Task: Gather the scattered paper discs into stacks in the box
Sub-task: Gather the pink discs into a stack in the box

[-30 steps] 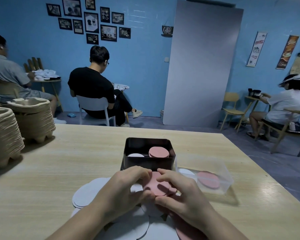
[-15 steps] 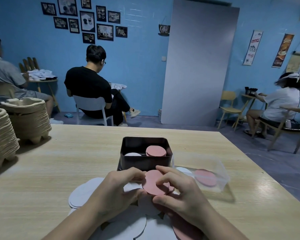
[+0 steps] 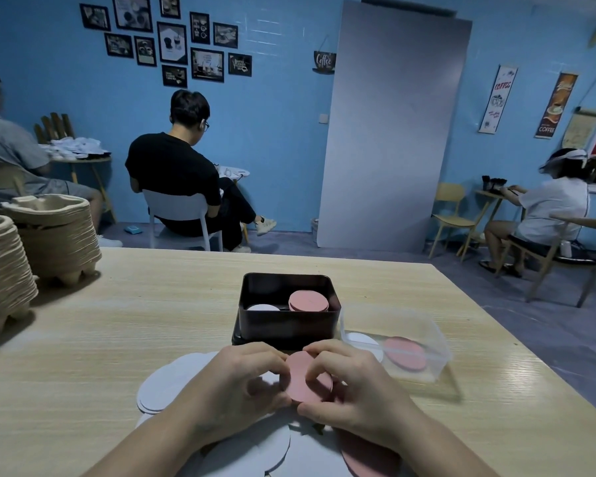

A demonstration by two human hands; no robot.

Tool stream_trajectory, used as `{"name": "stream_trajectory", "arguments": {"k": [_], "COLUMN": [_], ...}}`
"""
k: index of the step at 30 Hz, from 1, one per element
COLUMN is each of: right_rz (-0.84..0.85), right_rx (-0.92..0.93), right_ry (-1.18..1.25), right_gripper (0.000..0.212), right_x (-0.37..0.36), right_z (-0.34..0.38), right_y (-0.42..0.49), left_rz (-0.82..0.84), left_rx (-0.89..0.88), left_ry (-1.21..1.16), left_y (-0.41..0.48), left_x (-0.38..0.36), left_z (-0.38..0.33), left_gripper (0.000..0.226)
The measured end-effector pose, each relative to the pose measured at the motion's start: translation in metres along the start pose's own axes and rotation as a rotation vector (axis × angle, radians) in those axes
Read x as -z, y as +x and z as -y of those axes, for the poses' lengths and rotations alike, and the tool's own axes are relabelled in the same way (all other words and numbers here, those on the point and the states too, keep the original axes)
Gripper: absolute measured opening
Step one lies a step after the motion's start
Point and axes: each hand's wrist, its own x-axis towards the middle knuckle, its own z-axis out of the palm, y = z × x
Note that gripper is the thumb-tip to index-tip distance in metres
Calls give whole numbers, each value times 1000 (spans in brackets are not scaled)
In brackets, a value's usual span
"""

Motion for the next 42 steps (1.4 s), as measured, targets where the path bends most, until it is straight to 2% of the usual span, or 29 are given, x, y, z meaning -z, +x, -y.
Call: {"name": "stream_trajectory", "arguments": {"k": [4,7,11,15,22,25,28,33,38,42], "right_rz": [24,9,-74,-130,-178,-137,-69,-23,66,134], "right_rx": [16,42,47,59,-30,-74,-121,-193,-208,-214], "right_ry": [-16,-29,10,48,13,-47,-100,-166,-219,-307], "right_gripper": [31,31,31,29,33,37,35,44,29,28], "right_x": [3,6,17,32,51,52,49,42,41,40], "right_z": [1,3,1,-2,-17,-27,-36,-51,-54,-51], "right_y": [1,2,15,32,80,104,118,125,132,139], "left_rz": [16,4,-79,-173,-133,-125,-134,-161,-168,-166], "left_rx": [-13,-26,-36,-25,59,100,121,140,129,127], "left_ry": [46,118,147,272,338,291,248,237,255,251], "left_y": [0,-2,-1,1,5,5,4,5,8,7], "left_x": [4,9,18,22,25,24,22,19,19,19], "left_z": [-2,-6,-13,-12,-4,1,3,4,4,4], "left_gripper": [15,22,22,25,52,56,53,49,45,42]}}
